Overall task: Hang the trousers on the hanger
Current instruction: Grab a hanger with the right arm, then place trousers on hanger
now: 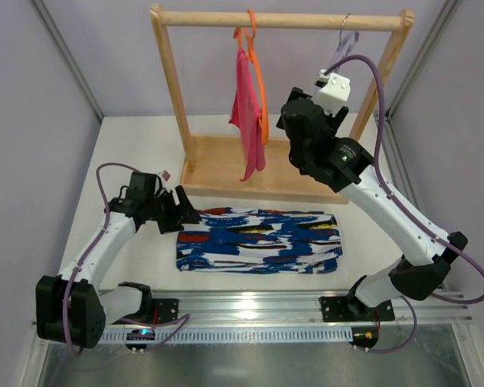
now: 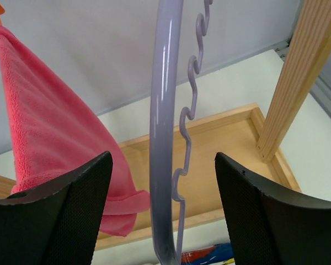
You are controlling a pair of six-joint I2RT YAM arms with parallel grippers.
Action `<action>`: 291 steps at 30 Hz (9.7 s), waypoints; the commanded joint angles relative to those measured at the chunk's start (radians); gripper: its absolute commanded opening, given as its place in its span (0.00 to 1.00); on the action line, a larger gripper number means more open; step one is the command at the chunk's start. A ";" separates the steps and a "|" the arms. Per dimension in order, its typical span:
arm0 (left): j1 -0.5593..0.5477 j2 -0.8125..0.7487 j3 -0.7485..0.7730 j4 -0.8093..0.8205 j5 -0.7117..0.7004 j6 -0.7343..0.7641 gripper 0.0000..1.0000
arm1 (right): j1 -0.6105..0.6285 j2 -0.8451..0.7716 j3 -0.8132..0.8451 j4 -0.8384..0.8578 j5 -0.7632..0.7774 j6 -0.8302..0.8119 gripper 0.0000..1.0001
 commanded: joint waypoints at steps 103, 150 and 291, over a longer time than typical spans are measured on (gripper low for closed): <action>-0.144 -0.025 -0.032 0.514 0.199 -0.240 0.69 | 0.044 -0.802 -1.111 0.151 -0.556 0.029 0.04; -0.178 0.018 -0.031 0.160 -0.293 -0.145 0.74 | 0.065 -0.395 -1.043 0.506 -0.556 -0.007 0.07; -0.409 -0.267 0.030 0.244 -0.025 -0.269 0.00 | 0.631 -0.668 -1.392 0.337 -0.223 0.818 0.04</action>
